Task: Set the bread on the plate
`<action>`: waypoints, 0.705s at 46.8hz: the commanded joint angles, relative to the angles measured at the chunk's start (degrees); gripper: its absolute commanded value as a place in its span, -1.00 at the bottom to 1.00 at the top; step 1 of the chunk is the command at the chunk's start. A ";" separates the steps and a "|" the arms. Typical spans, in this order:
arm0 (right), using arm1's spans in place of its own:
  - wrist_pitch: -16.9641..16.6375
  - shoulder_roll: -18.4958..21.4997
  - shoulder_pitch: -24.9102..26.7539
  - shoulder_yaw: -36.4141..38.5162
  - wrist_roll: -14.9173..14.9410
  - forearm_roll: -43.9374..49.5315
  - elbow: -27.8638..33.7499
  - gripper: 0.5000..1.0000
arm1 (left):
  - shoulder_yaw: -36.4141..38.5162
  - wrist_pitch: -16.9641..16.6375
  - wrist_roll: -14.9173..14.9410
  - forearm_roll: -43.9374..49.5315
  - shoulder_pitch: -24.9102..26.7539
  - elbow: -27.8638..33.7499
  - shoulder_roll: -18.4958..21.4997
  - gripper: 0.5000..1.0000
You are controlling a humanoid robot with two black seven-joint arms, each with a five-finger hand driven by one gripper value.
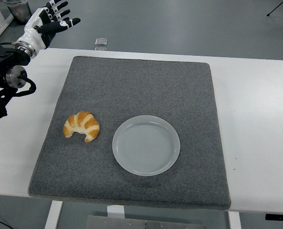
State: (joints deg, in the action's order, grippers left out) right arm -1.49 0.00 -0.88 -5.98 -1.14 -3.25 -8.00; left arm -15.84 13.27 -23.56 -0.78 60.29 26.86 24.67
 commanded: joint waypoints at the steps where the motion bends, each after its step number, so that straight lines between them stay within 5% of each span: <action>1: 0.00 0.00 0.00 0.00 -0.01 0.00 0.00 0.81 | 1.86 2.90 -0.08 -1.15 0.09 0.03 1.08 0.98; 12: 0.00 0.00 0.00 0.00 -0.01 0.00 0.00 0.81 | 2.04 9.14 -0.08 -12.22 0.09 4.24 5.21 0.98; 33: 0.00 0.00 0.00 0.00 -0.01 0.00 0.00 0.81 | 2.21 6.42 -0.08 -27.25 1.06 30.52 16.81 0.97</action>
State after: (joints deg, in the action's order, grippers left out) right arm -1.49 0.00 -0.89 -5.98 -1.14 -3.25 -8.00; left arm -13.69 20.25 -23.65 -26.12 61.35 54.13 39.52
